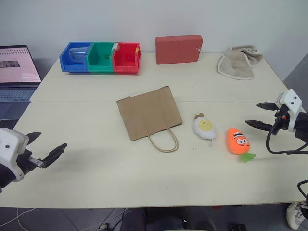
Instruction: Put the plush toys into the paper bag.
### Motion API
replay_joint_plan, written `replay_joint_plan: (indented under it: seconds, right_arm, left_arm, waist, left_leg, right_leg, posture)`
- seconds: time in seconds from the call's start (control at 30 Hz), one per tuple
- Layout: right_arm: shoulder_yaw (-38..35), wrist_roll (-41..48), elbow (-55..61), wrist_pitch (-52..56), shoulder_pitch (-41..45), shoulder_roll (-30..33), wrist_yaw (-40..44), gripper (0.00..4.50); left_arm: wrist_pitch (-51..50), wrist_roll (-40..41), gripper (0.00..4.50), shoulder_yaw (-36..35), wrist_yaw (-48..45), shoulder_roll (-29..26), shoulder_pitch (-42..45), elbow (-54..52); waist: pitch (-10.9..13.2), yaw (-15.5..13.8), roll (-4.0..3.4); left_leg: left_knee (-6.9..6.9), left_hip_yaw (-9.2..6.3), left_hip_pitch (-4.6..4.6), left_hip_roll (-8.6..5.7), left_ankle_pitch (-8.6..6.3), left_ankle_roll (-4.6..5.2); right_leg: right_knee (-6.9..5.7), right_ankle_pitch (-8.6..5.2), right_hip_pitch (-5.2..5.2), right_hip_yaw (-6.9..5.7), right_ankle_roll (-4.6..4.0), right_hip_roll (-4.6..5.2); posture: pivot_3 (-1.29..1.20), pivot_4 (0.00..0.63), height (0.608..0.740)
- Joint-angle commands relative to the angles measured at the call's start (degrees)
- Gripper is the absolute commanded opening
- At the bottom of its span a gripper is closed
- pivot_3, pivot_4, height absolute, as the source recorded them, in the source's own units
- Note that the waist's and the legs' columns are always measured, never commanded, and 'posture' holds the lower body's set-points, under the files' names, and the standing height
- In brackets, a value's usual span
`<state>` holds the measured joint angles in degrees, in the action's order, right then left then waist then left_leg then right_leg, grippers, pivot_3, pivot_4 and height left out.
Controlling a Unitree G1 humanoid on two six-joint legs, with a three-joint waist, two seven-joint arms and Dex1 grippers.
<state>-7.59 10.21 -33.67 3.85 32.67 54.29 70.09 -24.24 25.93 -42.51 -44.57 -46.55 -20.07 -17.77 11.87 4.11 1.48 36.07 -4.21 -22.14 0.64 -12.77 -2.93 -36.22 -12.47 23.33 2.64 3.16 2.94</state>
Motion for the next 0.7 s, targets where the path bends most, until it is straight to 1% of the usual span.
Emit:
replay_joint_plan:
  seconds: [0.03,0.27,0.43,0.53,0.63,0.7]
  right_arm:
    - [0.11,-0.06,0.99,0.77,1.43,1.50,0.61,4.50]
    - [0.36,0.11,0.61,0.59,1.91,1.21,0.46,4.50]
    - [0.54,-0.03,0.15,0.05,1.98,0.95,0.28,4.50]
    - [0.54,0.08,0.07,-0.13,2.05,0.81,0.16,4.50]
    - [0.25,0.49,-0.12,0.04,2.20,0.66,-0.05,4.50]
    - [0.23,0.51,-0.17,-0.05,2.17,0.68,-0.09,4.50]
  left_arm:
    - [1.18,-0.02,4.41,-0.93,-0.96,0.10,-0.64,-1.80]
    - [-0.07,0.95,4.41,-1.51,-1.36,0.03,-0.53,-2.29]
    - [1.40,1.50,4.41,-1.76,-1.81,0.68,0.04,-2.12]
    - [1.17,2.35,4.41,-2.14,-2.53,0.60,0.17,-1.73]
    - [-1.27,5.10,4.41,-3.12,-2.96,0.88,0.33,-1.85]
    - [-0.36,5.24,4.41,-3.33,-3.28,1.05,0.35,-1.87]
  waist:
    - [0.00,0.00,0.00]
    - [0.00,0.01,0.00]
    - [0.00,0.00,0.00]
    - [0.00,0.00,0.00]
    - [0.00,0.01,0.00]
    - [0.00,0.01,0.00]
  left_leg:
    - [0.00,0.01,0.00,0.00,0.00,0.00]
    - [0.00,0.03,0.01,0.00,0.00,0.00]
    - [0.00,0.03,0.01,0.00,0.00,0.00]
    - [0.00,0.03,0.01,0.01,0.00,0.00]
    - [0.00,0.05,0.01,0.01,0.00,0.00]
    - [0.00,0.05,0.02,0.01,0.00,0.00]
  right_leg:
    - [0.00,0.00,0.00,0.00,0.00,0.00]
    - [0.00,0.00,0.01,0.02,0.00,0.00]
    - [0.00,0.00,0.01,0.02,0.00,0.00]
    - [-0.01,0.00,0.01,0.02,0.00,0.00]
    - [-0.01,0.00,0.01,0.03,0.00,0.00]
    - [-0.01,0.00,0.01,0.03,0.00,0.00]
  posture:
    - [0.00,0.150,0.740]
    - [0.00,0.150,0.740]
    - [0.00,0.150,0.740]
    - [0.00,0.150,0.740]
    - [0.00,0.150,0.740]
    - [0.00,0.150,0.740]
